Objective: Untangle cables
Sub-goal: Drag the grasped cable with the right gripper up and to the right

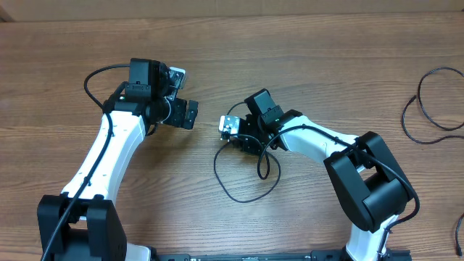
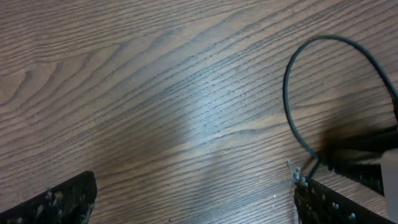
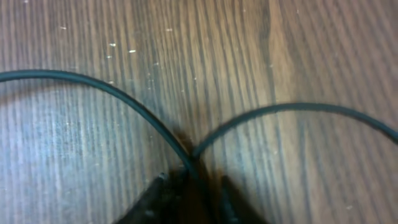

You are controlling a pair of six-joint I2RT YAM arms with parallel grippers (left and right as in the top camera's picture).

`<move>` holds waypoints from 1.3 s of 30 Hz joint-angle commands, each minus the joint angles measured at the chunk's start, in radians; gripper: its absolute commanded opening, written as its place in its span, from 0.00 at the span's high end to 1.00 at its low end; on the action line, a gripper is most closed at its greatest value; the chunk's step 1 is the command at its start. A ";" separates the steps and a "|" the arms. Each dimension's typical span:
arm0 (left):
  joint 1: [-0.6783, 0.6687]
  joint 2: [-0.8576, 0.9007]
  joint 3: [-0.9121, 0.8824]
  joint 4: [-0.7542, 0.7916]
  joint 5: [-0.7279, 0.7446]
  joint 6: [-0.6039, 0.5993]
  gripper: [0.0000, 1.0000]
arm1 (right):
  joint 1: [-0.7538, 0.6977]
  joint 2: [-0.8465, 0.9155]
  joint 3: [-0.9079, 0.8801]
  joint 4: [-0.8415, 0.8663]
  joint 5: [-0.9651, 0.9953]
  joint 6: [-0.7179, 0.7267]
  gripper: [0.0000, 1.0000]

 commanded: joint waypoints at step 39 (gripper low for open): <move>-0.001 -0.005 0.010 0.000 0.013 0.022 0.01 | -0.552 0.071 -0.038 0.405 0.146 -0.017 0.96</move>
